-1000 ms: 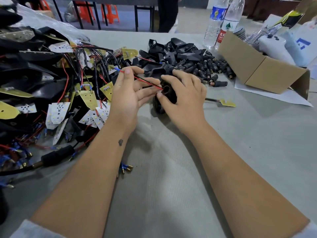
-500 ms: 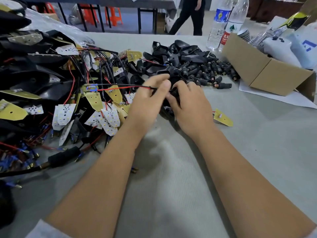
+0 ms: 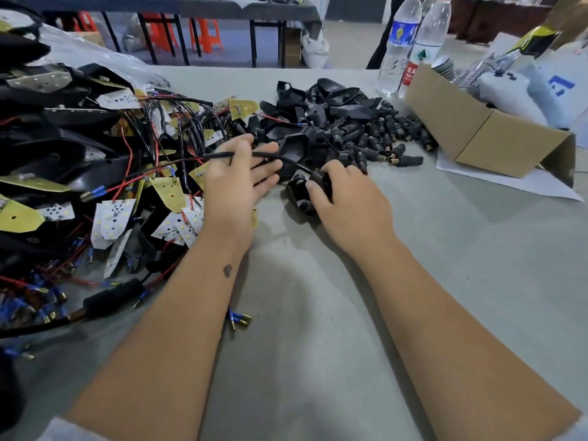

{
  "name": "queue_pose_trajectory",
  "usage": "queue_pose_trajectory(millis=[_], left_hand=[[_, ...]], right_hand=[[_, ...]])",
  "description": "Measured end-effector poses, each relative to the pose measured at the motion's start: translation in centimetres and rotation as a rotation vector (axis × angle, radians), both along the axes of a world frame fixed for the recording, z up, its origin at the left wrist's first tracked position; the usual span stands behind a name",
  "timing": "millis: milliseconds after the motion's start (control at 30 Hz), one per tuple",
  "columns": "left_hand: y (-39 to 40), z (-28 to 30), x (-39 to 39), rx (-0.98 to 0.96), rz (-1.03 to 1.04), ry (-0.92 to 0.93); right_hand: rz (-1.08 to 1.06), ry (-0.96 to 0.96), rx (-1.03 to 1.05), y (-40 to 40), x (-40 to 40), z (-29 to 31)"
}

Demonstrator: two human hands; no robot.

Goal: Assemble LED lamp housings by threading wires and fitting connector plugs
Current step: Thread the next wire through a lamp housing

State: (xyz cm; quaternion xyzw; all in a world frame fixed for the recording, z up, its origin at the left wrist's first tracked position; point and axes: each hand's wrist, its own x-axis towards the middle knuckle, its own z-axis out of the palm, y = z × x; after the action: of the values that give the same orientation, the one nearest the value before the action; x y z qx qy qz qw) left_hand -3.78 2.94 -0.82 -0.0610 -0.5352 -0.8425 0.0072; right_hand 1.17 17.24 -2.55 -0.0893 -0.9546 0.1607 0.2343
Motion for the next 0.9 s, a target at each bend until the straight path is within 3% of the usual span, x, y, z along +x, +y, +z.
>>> queue_pose_trajectory(millis=[167, 267, 400, 700, 900], left_hand=[[1.0, -0.6, 0.7, -0.306, -0.131, 0.118], [1.2, -0.7, 1.2, -0.364, -0.209, 0.174], [0.9, -0.6, 1.0, -0.277, -0.141, 0.184], [0.2, -0.5, 0.0, 0.075, -0.077, -0.014], [0.0, -0.7, -0.3, 0.145, -0.106, -0.063]], right_hand=[[0.058, 0.093, -0.142, -0.7, 0.3, 0.6], [0.12, 0.122, -0.182, -1.1, 0.4, 0.5], [0.221, 0.123, -0.287, -0.9, 0.5, 0.3], [0.297, 0.171, -0.508, -0.9, 0.4, 0.3], [0.255, 0.269, -0.488, -0.7, 0.1, 0.1]])
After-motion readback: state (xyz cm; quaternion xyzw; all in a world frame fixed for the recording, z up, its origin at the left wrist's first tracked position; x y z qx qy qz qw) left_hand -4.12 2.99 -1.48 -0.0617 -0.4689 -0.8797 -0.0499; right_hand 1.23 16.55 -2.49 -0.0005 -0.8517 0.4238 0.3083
